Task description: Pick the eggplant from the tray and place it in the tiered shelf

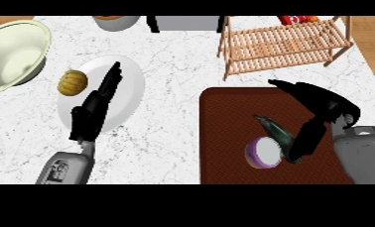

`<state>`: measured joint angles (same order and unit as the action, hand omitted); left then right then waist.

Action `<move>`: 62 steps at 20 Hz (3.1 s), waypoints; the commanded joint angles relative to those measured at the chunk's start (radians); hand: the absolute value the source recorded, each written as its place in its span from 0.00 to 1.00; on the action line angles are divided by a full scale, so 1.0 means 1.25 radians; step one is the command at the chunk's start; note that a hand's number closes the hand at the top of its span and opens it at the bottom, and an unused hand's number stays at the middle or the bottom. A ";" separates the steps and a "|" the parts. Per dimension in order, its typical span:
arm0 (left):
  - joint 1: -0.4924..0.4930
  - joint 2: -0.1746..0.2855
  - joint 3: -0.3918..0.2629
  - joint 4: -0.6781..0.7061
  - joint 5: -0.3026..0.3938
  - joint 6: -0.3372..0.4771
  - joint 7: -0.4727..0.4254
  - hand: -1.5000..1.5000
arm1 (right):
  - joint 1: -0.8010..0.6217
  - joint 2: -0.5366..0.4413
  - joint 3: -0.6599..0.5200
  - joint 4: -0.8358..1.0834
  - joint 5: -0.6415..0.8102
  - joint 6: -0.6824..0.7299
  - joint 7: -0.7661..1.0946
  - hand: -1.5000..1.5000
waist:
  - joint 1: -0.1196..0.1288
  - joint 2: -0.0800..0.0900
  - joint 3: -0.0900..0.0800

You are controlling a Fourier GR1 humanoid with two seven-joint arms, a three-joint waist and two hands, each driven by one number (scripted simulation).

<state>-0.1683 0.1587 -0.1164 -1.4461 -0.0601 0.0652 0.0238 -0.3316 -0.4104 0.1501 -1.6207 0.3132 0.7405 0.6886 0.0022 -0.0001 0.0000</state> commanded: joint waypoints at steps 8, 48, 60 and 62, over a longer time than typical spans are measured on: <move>0.009 -0.012 0.033 -0.021 -0.014 -0.045 0.009 0.50 | 0.002 0.030 -0.004 0.096 0.150 0.002 -0.115 0.00 | 0.000 0.000 0.000; -0.045 -0.066 0.081 0.042 -0.078 -0.061 -0.009 0.50 | 0.078 0.082 0.029 0.240 0.445 -0.123 -0.422 1.00 | -0.001 0.001 0.000; 0.004 -0.072 0.072 0.007 -0.077 -0.059 -0.009 0.50 | 0.207 0.326 0.333 -0.172 0.447 -0.493 -0.030 1.00 | -0.006 -0.002 0.000; -0.002 -0.059 0.083 -0.015 -0.066 -0.067 0.019 0.50 | 0.233 0.327 0.360 -0.248 0.416 -0.552 -0.006 1.00 | -0.008 -0.005 0.001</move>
<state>-0.1596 0.0811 -0.0216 -1.4583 -0.1469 -0.0192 0.0288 -0.0802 -0.0223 0.5248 -1.8104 0.8820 0.1920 0.6174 -0.0037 -0.0058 -0.0003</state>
